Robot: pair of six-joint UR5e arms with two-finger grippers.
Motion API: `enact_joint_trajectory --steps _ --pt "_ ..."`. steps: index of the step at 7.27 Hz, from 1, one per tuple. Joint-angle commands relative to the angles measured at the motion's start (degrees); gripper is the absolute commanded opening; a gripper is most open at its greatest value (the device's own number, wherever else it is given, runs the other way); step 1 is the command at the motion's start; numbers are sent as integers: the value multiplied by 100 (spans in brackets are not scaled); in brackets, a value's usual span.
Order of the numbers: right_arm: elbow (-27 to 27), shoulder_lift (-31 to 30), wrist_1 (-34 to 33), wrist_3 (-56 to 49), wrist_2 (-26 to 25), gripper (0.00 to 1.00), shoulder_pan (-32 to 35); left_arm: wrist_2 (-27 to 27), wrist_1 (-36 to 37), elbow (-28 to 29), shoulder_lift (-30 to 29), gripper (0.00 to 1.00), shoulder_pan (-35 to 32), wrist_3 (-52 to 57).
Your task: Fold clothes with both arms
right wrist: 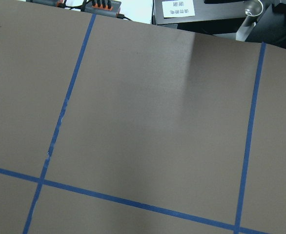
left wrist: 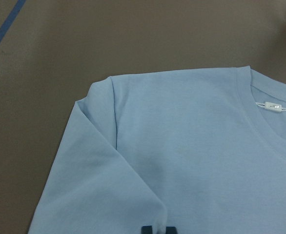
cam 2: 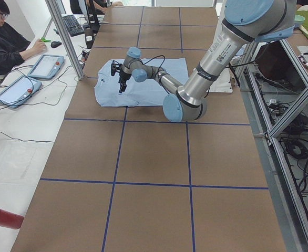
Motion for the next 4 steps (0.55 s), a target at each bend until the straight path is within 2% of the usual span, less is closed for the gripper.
enact_joint_trajectory --steps 1,2,3,4 --pt "517 -7 18 1288 -50 100 -666 -219 146 -995 585 100 4 179" --pt "1008 -85 192 2280 -225 100 -1078 -265 146 -1662 998 100 21 179" --pt "1518 -373 533 3274 -644 100 -1683 -274 250 -2139 1237 100 73 179" --pt "1775 -594 1102 4371 -1205 100 -2368 -274 408 -2692 1483 100 274 171"
